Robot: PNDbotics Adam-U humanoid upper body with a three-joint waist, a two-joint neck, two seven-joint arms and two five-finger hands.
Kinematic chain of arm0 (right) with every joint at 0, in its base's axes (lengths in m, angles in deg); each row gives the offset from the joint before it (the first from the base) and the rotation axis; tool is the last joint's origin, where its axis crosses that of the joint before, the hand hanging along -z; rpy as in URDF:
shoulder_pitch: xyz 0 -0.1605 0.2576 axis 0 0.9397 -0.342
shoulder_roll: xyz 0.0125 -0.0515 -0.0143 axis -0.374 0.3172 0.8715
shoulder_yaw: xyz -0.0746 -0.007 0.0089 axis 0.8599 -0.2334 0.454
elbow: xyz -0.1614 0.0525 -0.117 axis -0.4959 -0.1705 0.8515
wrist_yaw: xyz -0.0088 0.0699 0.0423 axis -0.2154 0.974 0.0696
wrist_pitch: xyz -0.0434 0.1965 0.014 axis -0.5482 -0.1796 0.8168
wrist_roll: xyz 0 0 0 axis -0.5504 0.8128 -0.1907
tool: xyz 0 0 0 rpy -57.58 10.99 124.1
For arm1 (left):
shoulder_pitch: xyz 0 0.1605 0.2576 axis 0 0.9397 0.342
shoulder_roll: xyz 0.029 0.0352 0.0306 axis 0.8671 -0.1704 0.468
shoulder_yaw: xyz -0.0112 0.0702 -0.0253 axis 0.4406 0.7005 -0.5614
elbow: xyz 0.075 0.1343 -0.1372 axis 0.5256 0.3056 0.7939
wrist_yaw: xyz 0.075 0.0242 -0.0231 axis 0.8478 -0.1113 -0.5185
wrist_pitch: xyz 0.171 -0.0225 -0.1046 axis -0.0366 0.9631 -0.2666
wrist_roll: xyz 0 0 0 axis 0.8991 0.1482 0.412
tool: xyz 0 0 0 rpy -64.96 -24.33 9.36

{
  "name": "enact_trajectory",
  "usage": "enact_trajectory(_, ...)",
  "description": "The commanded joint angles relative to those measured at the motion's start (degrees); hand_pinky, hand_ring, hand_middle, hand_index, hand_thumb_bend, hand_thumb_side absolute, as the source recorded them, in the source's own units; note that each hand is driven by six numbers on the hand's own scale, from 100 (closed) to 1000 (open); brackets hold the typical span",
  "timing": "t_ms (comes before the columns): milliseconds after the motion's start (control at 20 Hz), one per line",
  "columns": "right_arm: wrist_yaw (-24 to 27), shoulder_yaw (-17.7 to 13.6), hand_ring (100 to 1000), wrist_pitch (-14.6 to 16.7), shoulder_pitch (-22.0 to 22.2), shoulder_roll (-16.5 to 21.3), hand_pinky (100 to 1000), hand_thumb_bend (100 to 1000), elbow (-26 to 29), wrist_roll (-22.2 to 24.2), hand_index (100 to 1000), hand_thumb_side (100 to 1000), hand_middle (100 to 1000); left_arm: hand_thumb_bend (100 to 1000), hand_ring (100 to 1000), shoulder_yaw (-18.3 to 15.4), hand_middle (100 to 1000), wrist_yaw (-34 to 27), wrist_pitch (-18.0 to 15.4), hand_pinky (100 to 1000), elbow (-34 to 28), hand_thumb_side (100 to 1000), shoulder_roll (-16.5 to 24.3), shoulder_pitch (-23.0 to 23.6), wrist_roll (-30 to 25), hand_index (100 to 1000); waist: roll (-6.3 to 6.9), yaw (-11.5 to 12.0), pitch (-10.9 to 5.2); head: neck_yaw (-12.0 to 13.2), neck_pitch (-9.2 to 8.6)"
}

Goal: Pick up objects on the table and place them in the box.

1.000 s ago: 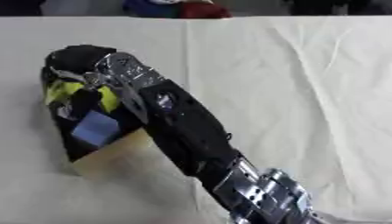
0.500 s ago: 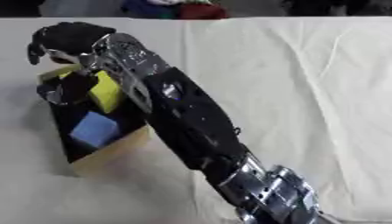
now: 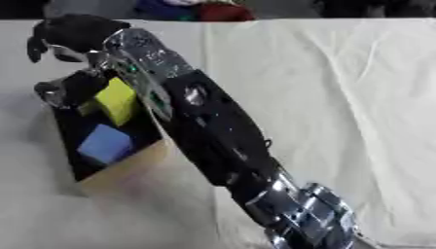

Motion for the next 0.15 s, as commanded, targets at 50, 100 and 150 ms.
enact_trajectory(50, 2.5, -1.6, 916, -2.5, -0.9, 2.0, 838, 100, 5.6, -1.1, 821, 598, 780, 100, 660, -0.2, 786, 0.2, -0.2, 591, -0.9, 665, 1.3, -0.4, 0.1, 803, 0.46, -0.1, -1.04, -0.1, -0.25)
enact_trajectory(100, 3.6, -2.1, 909, -3.5, -0.7, 2.5, 832, 100, 7.1, -1.6, 807, 671, 773, 100, 660, -0.2, 786, 0.2, -0.3, 591, -0.9, 664, 1.3, -0.3, 0.2, 803, 0.48, -0.2, -1.07, -0.1, -0.20)
enact_trajectory(150, 4.9, -2.6, 908, -4.8, -0.4, 3.1, 831, 100, 8.6, -2.2, 802, 699, 772, 100, 660, -0.2, 786, 0.2, -0.3, 591, -0.9, 664, 1.4, -0.3, 0.3, 803, 0.49, -0.2, -1.08, -0.1, -0.17)
